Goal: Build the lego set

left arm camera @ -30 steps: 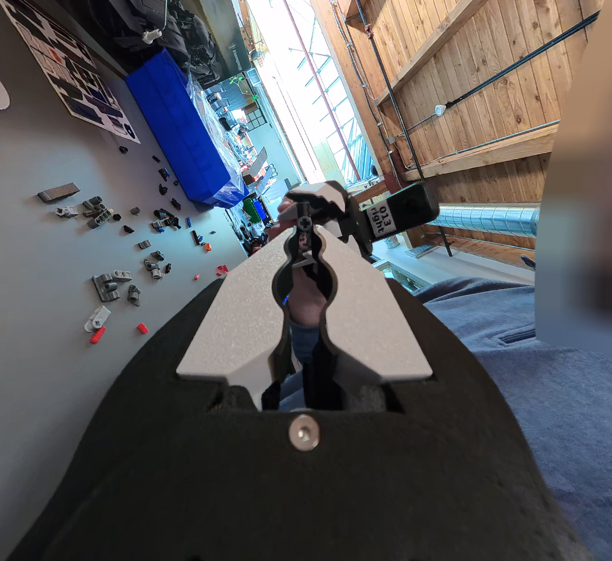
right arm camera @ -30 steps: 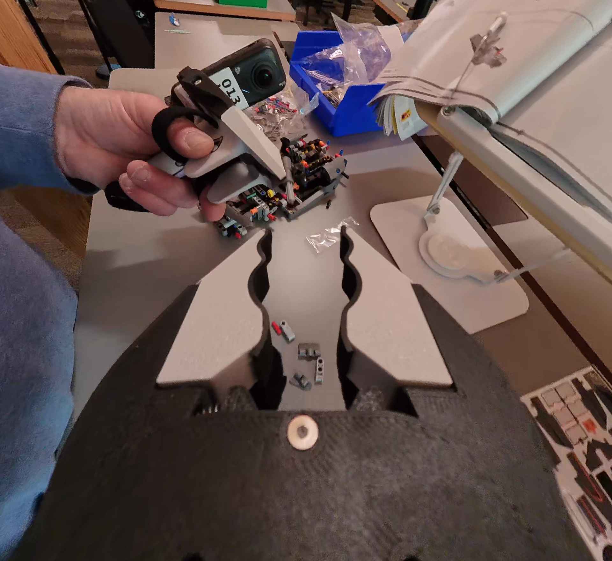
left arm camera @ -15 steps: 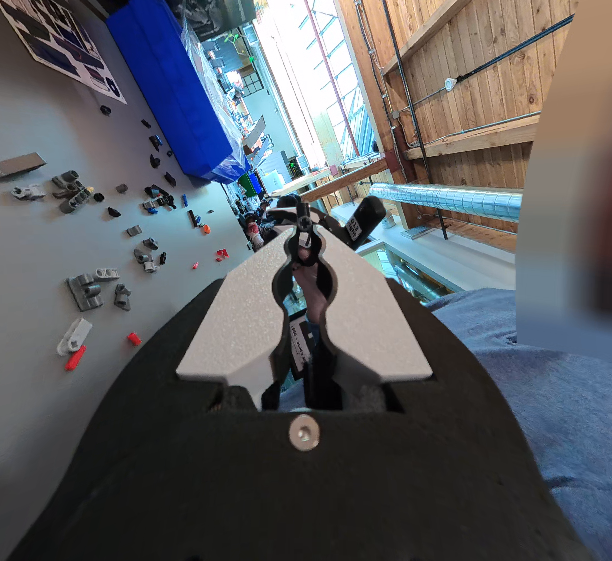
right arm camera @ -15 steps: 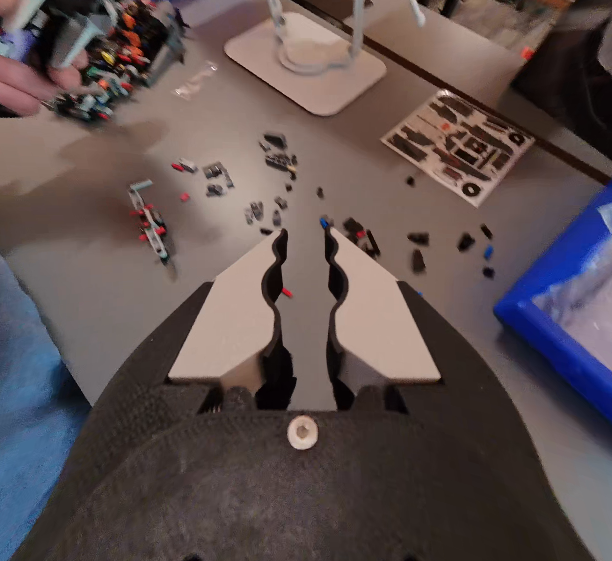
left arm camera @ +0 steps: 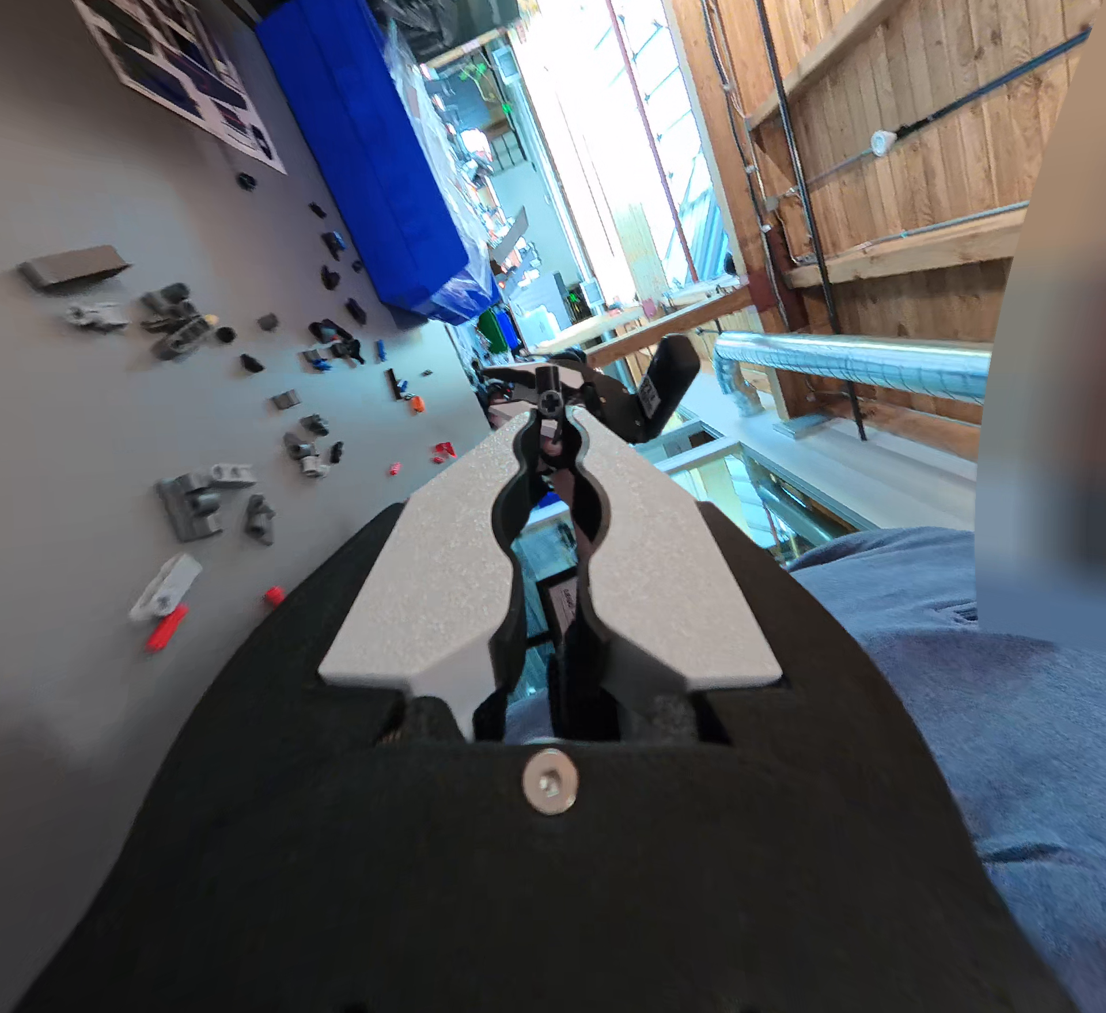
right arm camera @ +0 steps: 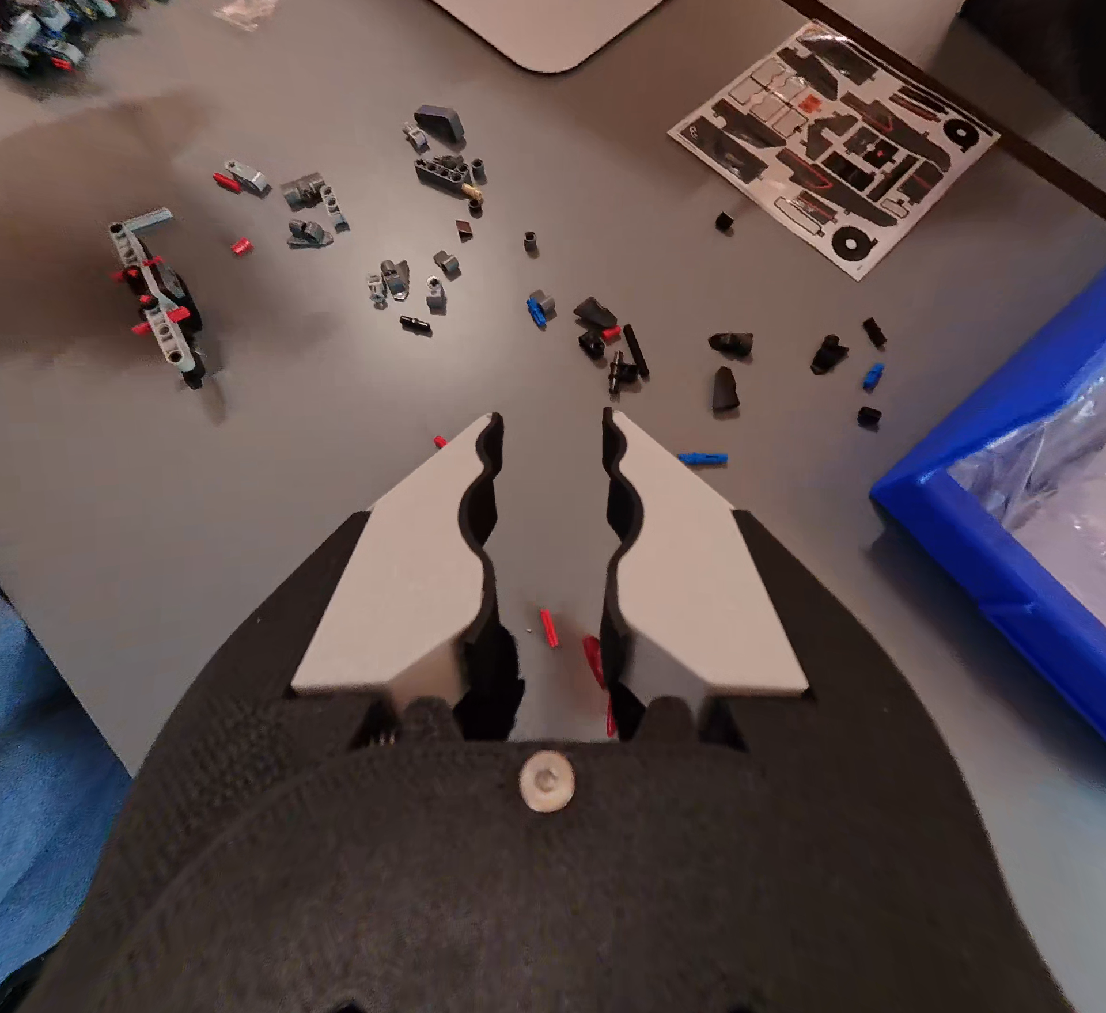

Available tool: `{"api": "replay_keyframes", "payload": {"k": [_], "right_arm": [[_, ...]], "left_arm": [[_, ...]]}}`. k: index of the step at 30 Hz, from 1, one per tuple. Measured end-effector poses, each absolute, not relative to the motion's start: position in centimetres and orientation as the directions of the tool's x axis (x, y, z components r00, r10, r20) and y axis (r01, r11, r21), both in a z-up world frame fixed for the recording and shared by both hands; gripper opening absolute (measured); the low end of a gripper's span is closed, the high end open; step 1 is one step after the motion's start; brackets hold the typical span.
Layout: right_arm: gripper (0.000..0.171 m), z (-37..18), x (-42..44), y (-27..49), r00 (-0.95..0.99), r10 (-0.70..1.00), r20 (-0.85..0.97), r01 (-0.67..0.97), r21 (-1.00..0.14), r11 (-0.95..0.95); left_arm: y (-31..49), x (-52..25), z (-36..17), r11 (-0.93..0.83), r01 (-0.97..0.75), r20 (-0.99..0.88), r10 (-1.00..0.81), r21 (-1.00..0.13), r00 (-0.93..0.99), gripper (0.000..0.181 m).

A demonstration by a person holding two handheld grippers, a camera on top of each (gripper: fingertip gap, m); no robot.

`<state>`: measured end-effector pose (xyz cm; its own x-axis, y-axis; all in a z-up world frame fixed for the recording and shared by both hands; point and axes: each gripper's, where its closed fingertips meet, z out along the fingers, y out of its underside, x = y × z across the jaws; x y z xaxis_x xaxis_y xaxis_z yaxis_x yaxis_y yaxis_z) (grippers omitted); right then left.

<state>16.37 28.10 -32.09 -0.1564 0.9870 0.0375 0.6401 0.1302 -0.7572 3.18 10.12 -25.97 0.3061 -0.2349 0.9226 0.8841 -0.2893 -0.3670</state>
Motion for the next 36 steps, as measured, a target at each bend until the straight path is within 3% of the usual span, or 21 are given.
{"api": "replay_keyframes", "payload": {"k": [13,27,33,36], "right_arm": [[0.027,-33.8,12.1,22.0,-0.363,0.932,-0.028,0.617,-0.757,0.217],[0.025,-38.9,5.7,21.1,-0.375,0.926,-0.038,0.690,-0.679,0.251],[0.007,-40.2,5.1,20.9,-0.407,0.911,-0.058,0.706,-0.653,0.274],[0.006,-40.2,5.1,21.0,-0.419,0.907,-0.047,0.703,-0.650,0.291]], "left_arm": [[6.8,1.8,-27.0,-0.189,0.906,0.924,-0.141,-0.379,0.357,0.004],[5.8,2.4,-27.8,-0.184,0.906,0.924,-0.113,-0.380,0.365,0.004],[4.7,4.2,-30.2,-0.305,0.848,0.891,-0.004,-0.434,0.454,0.005],[3.5,5.9,-32.9,-0.404,0.802,0.853,0.093,-0.440,0.514,0.005]]}}
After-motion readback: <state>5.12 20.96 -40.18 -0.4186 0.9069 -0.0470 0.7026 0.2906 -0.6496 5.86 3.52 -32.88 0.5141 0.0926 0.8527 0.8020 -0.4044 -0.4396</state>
